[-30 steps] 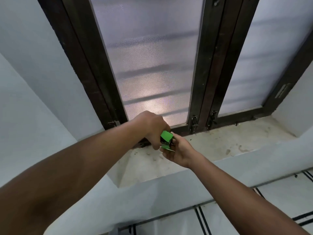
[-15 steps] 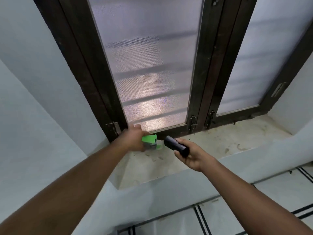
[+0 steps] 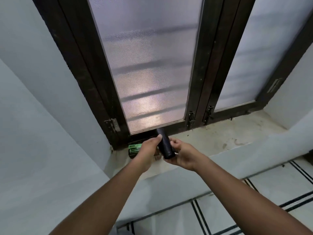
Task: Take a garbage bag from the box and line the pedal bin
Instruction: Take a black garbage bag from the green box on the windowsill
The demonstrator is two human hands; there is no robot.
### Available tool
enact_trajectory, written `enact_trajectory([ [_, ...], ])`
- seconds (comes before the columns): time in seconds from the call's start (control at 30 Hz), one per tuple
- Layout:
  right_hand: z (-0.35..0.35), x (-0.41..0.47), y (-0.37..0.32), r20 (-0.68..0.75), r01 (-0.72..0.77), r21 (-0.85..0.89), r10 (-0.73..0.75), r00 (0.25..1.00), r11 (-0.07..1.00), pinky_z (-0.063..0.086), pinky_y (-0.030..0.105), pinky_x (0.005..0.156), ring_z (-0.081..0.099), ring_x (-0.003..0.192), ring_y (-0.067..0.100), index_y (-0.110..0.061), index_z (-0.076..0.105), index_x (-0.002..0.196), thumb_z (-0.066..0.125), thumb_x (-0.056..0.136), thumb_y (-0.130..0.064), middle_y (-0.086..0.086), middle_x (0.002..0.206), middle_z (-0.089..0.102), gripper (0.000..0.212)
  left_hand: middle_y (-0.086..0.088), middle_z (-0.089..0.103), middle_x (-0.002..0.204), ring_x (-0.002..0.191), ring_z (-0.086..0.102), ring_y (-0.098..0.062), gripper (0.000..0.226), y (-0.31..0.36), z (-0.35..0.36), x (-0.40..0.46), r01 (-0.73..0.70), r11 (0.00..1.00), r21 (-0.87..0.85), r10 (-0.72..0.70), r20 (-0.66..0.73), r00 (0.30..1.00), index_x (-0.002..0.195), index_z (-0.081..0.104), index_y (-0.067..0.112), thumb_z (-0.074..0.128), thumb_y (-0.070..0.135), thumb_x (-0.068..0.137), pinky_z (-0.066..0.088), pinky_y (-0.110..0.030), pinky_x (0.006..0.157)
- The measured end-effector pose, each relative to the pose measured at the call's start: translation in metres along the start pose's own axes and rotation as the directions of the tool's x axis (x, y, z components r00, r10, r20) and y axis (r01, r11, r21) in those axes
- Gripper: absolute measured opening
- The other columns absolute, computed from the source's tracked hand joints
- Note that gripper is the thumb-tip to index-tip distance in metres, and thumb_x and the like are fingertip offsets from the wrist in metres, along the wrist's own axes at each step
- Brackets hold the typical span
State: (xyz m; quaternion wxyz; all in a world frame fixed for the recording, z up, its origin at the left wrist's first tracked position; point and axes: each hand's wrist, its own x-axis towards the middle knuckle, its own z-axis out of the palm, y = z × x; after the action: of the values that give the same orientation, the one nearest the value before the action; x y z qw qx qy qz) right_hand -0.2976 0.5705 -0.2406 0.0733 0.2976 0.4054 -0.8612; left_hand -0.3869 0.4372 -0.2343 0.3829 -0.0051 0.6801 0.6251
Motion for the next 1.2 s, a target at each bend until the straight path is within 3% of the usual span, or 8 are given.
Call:
enact_trajectory([
  [0.17, 0.007, -0.007, -0.002, -0.018, -0.033, -0.025, 0.033, 0.999, 0.999, 0.057, 0.034, 0.075, 0.063, 0.103, 0.03, -0.016, 0.068, 0.115, 0.063, 0.099, -0.021, 0.017, 0.122, 0.066, 0.017, -0.016, 0.075, 0.118, 0.114, 0.068, -0.035, 0.037, 0.0, 0.001, 0.0, 0.084, 0.98, -0.182, -0.088, -0.013, 0.996, 0.12, 0.071, 0.01, 0.06, 0.038, 0.099, 0.049, -0.05, 0.109],
  [0.33, 0.02, -0.014, -0.002, -0.118, 0.065, -0.16, -0.084, 0.989, 0.985, 0.052, 0.025, 0.078, 0.067, 0.094, 0.019, -0.008, 0.072, 0.117, 0.074, 0.091, -0.014, 0.011, 0.107, 0.076, 0.026, -0.012, 0.075, 0.114, 0.1, 0.068, -0.027, 0.041, -0.001, 0.009, -0.008, 0.146, 0.952, -0.269, -0.133, 0.064, 0.989, 0.122, 0.069, 0.012, 0.06, 0.043, 0.098, 0.051, -0.038, 0.081],
  [0.53, 0.022, -0.019, -0.008, -0.154, 0.155, -0.23, -0.193, 0.969, 0.961, 0.059, 0.033, 0.08, 0.071, 0.101, 0.026, -0.006, 0.068, 0.108, 0.065, 0.096, -0.008, 0.015, 0.107, 0.075, 0.012, -0.013, 0.073, 0.109, 0.094, 0.065, -0.023, 0.036, -0.005, 0.006, -0.014, 0.124, 0.936, -0.329, -0.088, 0.124, 0.988, 0.123, 0.067, 0.011, 0.067, 0.033, 0.094, 0.051, -0.035, 0.08],
  [0.7, 0.018, -0.022, -0.011, -0.125, 0.191, -0.197, -0.218, 0.968, 0.962, 0.06, 0.033, 0.08, 0.068, 0.102, 0.03, 0.004, 0.061, 0.116, 0.058, 0.099, 0.0, 0.02, 0.111, 0.069, 0.018, -0.017, 0.07, 0.096, 0.081, 0.068, -0.027, 0.045, -0.006, -0.008, -0.014, 0.151, 0.897, -0.416, -0.074, 0.195, 0.978, 0.126, 0.062, 0.001, 0.068, 0.024, 0.087, 0.056, -0.034, 0.072],
  [0.87, 0.01, -0.023, -0.011, -0.137, 0.198, -0.313, -0.25, 0.959, 0.929, 0.061, 0.037, 0.081, 0.068, 0.11, 0.034, -0.007, 0.065, 0.122, 0.06, 0.095, 0.006, 0.016, 0.117, 0.071, 0.03, -0.022, 0.066, 0.11, 0.102, 0.063, -0.038, 0.044, -0.004, -0.012, -0.014, 0.15, 0.932, -0.331, -0.069, 0.243, 0.967, 0.125, 0.061, -0.001, 0.061, 0.013, 0.083, 0.055, -0.045, 0.087],
  [0.93, 0.007, -0.023, -0.015, -0.144, 0.186, -0.396, -0.261, 0.955, 0.899, 0.059, 0.041, 0.089, 0.067, 0.111, 0.035, -0.009, 0.07, 0.117, 0.057, 0.095, 0.008, 0.017, 0.115, 0.072, 0.03, -0.019, 0.065, 0.113, 0.107, 0.059, -0.035, 0.04, -0.004, -0.01, -0.014, 0.106, 0.962, -0.251, -0.048, 0.225, 0.973, 0.118, 0.066, 0.004, 0.063, 0.011, 0.078, 0.053, -0.046, 0.09],
  [1.07, 0.009, -0.027, -0.02, -0.177, 0.183, -0.512, -0.311, 0.934, 0.839, 0.058, 0.037, 0.087, 0.068, 0.104, 0.03, -0.012, 0.076, 0.097, 0.057, 0.092, 0.006, 0.012, 0.102, 0.074, 0.027, -0.009, 0.066, 0.105, 0.098, 0.052, -0.027, 0.041, 0.0, -0.005, -0.015, 0.011, 0.985, -0.17, 0.01, 0.126, 0.992, 0.099, 0.074, 0.031, 0.061, -0.004, 0.084, 0.042, -0.037, 0.069],
  [1.2, 0.008, -0.026, -0.017, -0.271, 0.155, -0.693, -0.454, 0.849, 0.704, 0.053, 0.031, 0.068, 0.066, 0.078, 0.017, -0.023, 0.08, 0.075, 0.069, 0.084, -0.004, 0.003, 0.086, 0.078, 0.023, -0.016, 0.069, 0.116, 0.089, 0.064, -0.029, 0.056, 0.005, 0.0, -0.019, 0.017, 0.979, -0.205, 0.015, 0.156, 0.988, 0.122, 0.062, 0.028, 0.055, -0.016, 0.087, 0.049, -0.037, 0.067],
])
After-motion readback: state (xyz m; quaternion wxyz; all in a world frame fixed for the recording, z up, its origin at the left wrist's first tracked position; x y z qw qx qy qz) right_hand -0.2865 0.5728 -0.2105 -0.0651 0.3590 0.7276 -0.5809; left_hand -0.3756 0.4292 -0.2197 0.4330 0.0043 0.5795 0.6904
